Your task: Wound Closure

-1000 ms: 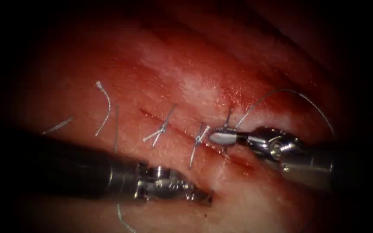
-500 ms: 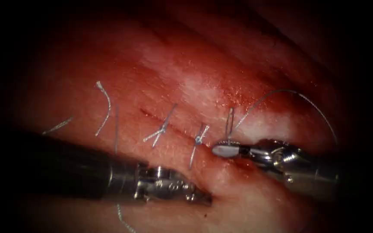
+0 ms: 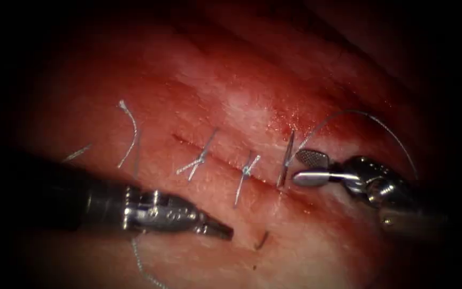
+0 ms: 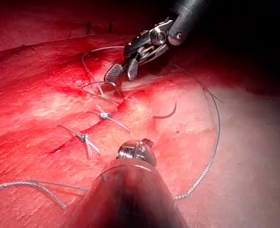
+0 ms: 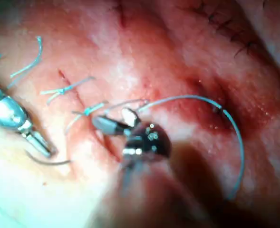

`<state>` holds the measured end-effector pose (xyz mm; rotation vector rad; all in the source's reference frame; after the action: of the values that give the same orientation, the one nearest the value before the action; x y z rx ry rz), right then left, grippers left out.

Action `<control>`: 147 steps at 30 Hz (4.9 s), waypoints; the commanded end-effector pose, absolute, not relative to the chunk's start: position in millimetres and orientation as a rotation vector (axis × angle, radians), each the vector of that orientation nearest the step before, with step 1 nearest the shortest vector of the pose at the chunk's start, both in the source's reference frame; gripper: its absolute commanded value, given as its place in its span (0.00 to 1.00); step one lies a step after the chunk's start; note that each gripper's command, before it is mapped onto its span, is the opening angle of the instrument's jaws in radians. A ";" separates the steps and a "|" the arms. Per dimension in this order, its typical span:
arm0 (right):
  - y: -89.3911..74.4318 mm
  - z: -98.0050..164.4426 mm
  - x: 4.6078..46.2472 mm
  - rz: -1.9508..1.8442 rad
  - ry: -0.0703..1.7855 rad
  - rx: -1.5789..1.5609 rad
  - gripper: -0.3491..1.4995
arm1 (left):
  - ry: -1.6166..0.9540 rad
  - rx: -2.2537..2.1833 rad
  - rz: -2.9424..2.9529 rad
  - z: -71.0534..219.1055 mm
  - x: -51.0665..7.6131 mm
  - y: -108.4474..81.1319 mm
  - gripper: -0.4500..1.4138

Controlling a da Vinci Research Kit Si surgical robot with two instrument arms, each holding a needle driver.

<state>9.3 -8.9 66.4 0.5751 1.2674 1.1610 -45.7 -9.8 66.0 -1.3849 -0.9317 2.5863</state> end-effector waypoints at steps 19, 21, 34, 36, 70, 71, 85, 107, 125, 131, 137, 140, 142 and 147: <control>-10.1 67.0 7.6 1.162 1.290 0.574 0.74 | -0.809 -1.960 2.399 64.6 -51.5 -11.0 0.58; -10.2 67.1 7.6 1.163 1.290 0.573 0.74 | -0.806 -1.958 2.401 64.7 -51.8 -11.0 0.57; -10.4 67.2 7.6 1.174 1.289 0.556 0.68 | -0.953 -1.884 2.275 64.6 -51.3 -11.6 0.00; -10.5 67.1 7.6 1.174 1.289 0.555 0.66 | -1.026 -1.822 2.209 63.9 -51.1 -11.7 0.00; -12.8 64.2 7.9 1.066 1.319 0.506 0.76 | -0.997 -1.988 2.130 51.4 -49.1 -9.0 0.00; -13.1 63.2 8.2 1.014 1.329 0.500 0.78 | -0.958 -2.019 2.145 50.5 -48.7 -8.4 0.00; -16.8 61.2 14.9 0.788 1.251 0.431 0.69 | -0.887 -2.071 2.184 44.6 -48.4 -8.1 0.00; -19.3 67.3 16.6 0.725 1.103 0.392 0.59 | -0.874 -2.060 2.179 41.9 -46.8 -7.0 0.00; -19.5 64.9 16.5 0.739 1.097 0.365 0.01 | -0.841 -2.023 2.180 41.8 -45.5 -6.0 0.00; -19.0 64.8 16.1 0.737 1.106 0.354 0.00 | -0.840 -2.018 2.177 41.0 -45.7 -6.2 0.00; -19.1 63.3 15.4 0.735 1.122 0.365 0.00 | -0.846 -2.019 2.172 40.6 -45.2 -5.8 0.00; -19.5 61.2 15.4 0.745 1.124 0.375 0.00 | -0.826 -2.004 2.176 40.9 -44.9 -5.3 0.00; -20.0 59.6 15.6 0.753 1.137 0.383 0.00 | -0.808 -1.989 2.180 41.3 -44.5 -4.9 0.00; -21.4 56.0 16.4 0.757 1.158 0.414 0.00 | -0.750 -1.943 2.194 42.6 -43.5 -3.7 0.00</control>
<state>15.5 -20.6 55.7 0.4079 1.1570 0.7602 -42.7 -3.0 42.5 -1.9333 -0.7368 2.1966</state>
